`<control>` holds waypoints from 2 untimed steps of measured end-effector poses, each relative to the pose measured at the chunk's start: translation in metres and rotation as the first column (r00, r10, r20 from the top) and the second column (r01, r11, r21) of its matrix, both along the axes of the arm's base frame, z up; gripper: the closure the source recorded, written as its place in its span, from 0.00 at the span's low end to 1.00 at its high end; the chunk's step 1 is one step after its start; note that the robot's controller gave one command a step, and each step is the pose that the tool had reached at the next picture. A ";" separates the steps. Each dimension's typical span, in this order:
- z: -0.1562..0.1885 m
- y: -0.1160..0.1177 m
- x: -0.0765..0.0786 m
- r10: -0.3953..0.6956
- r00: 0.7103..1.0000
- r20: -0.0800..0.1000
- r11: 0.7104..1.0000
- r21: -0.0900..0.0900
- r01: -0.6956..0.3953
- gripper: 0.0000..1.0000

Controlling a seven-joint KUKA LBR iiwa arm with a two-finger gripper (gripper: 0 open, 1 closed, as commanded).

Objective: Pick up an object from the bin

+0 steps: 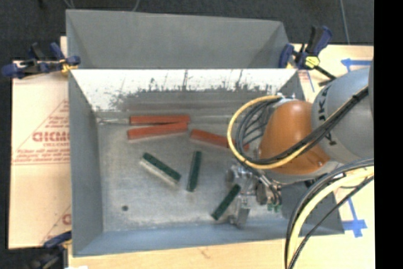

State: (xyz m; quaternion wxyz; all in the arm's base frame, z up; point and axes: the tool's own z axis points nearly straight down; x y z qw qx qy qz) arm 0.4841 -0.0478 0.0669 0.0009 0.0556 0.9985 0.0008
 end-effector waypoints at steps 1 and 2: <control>0.003 0.000 0.000 0.005 1.000 0.002 1.000 -0.001 -0.005 1.00; 0.104 0.037 0.003 0.248 0.969 0.006 0.969 -0.004 -0.248 1.00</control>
Offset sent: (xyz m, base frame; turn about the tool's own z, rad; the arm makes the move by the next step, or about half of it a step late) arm 0.0000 0.0000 0.0000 0.0000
